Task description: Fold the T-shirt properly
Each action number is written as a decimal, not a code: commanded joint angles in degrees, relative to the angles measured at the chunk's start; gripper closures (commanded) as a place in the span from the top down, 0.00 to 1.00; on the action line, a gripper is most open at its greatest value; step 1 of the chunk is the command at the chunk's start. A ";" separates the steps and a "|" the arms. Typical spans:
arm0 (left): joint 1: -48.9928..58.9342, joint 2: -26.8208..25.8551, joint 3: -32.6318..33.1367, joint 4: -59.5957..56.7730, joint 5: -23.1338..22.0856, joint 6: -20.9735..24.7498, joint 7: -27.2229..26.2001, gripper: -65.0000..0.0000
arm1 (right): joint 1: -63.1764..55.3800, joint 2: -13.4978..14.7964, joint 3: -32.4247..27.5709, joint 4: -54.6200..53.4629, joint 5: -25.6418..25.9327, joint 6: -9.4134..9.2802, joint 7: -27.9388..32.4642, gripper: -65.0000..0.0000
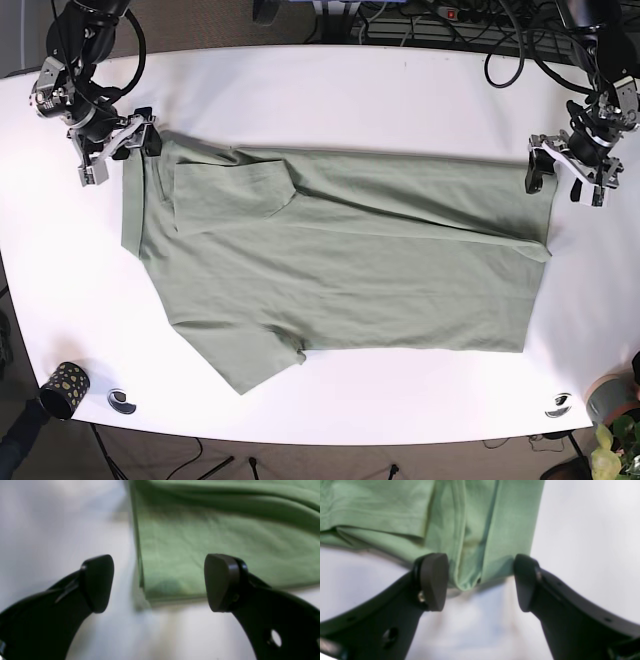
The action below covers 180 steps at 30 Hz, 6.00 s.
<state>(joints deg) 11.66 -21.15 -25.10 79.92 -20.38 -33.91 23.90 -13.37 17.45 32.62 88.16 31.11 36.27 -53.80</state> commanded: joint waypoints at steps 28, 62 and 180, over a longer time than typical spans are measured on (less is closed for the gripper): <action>-6.08 -0.96 3.70 -8.40 4.69 -0.33 -1.79 0.01 | -0.04 -0.88 -2.95 -0.73 0.75 0.17 3.73 0.03; 17.04 -0.88 -13.01 6.45 4.78 -6.09 2.17 0.01 | -22.63 -0.79 1.88 15.09 0.93 0.52 3.73 0.03; 16.08 7.12 -8.44 13.57 10.93 -6.09 2.17 0.60 | -14.46 -7.74 -4.53 16.50 4.97 3.73 -5.85 0.65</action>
<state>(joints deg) 27.73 -13.21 -33.26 92.82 -8.97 -40.03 27.18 -27.66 9.21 28.01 104.03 35.81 39.66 -60.07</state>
